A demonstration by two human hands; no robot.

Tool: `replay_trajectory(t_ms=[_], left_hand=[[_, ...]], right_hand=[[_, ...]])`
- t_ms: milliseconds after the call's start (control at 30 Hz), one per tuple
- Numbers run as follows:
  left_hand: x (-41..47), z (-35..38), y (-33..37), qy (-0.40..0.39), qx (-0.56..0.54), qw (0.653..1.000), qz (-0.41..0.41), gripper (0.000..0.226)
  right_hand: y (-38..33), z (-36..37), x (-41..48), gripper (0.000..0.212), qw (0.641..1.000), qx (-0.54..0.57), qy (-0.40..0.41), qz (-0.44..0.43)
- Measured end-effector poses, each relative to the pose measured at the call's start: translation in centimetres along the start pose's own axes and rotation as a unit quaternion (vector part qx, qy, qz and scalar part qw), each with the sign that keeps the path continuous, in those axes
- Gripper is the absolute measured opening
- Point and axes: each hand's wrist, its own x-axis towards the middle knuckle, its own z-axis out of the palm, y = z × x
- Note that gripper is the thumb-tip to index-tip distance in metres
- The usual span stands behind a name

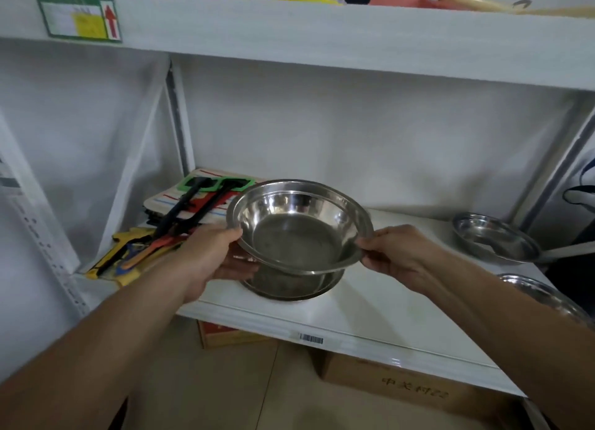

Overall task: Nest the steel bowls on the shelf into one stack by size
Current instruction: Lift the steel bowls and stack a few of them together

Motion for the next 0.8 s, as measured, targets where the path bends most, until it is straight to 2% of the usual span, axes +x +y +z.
replay_trajectory(t_ms=[200,467,600,667,800], left_hand=[[3.1,-2.3,-1.1,0.006,0.039,0.999,-0.022,0.033],[5.5,-1.0,-3.1,0.002,0.187,0.980,-0.060,0.029],[6.7,-0.2,-3.9,0.033,0.261,0.960,-0.095,0.018],[7.0,-0.2,-4.2,0.040,0.301,0.947,-0.106,0.020],[7.0,-0.1,-4.6,0.041,0.384,0.918,-0.097,0.022]], right_hand=[[1.2,3.4,3.4,0.012,0.999,-0.029,0.015,-0.003],[3.9,3.2,5.9,0.020,0.983,-0.172,0.068,-0.011],[5.6,3.3,6.7,0.018,0.956,-0.277,0.091,-0.019],[6.3,3.7,6.7,0.018,0.941,-0.322,0.096,-0.027],[7.3,4.1,6.1,0.030,0.899,-0.421,0.104,-0.060]])
